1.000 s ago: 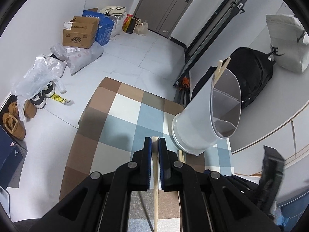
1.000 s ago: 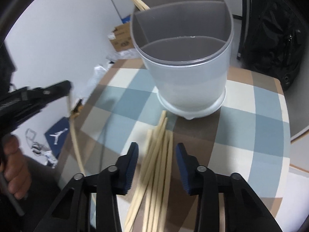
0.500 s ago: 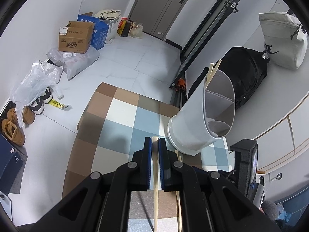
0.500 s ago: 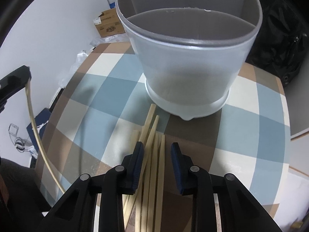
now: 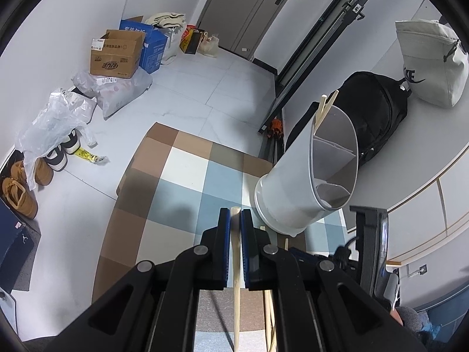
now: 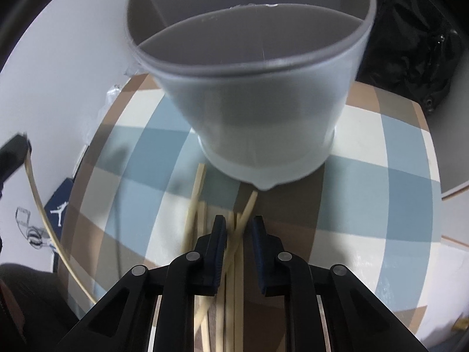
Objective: Organize utensils
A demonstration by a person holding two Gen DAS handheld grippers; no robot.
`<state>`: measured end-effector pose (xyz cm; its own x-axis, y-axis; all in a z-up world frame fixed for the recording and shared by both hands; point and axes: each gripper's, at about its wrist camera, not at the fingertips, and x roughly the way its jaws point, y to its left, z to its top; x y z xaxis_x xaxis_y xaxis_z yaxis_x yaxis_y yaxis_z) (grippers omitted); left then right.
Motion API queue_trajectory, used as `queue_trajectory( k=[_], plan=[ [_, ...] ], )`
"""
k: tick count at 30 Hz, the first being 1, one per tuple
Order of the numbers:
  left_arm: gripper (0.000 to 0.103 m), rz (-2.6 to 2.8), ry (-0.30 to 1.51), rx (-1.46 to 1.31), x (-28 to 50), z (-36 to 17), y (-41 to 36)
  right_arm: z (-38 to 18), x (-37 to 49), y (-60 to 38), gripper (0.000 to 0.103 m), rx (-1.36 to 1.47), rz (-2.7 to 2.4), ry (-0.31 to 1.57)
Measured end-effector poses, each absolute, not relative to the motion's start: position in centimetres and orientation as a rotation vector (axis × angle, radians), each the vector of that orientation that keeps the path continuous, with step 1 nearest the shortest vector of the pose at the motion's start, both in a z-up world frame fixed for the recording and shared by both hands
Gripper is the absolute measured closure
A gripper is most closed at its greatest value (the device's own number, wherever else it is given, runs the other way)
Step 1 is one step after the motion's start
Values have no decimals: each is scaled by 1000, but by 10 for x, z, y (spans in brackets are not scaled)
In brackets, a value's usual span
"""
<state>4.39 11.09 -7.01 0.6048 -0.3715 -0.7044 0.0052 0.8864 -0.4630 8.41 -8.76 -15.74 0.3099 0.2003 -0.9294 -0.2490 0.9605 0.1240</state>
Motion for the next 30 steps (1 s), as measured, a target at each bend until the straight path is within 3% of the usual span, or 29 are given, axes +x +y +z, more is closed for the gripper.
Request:
queue_trajectory(
  k=[4,5,8,19,30],
  plan=[
    [100,-223,910,-444,46,-73,111,-156,88,-89,87,-27,293,1212],
    [100,-223,912,-444,47,-73,112,-156,88,-92,95,-9,291,1211],
    [100,-232,911,-449,49,-74,110,-155,85,-102,98,50,283,1204],
    [100,-313,800,-368,26,-49,96,-94,47,-150,98,239,312,1003],
    [100,-359,719,-282,9,-10,70,-34,8,-156,98,213,395,786]
  ],
)
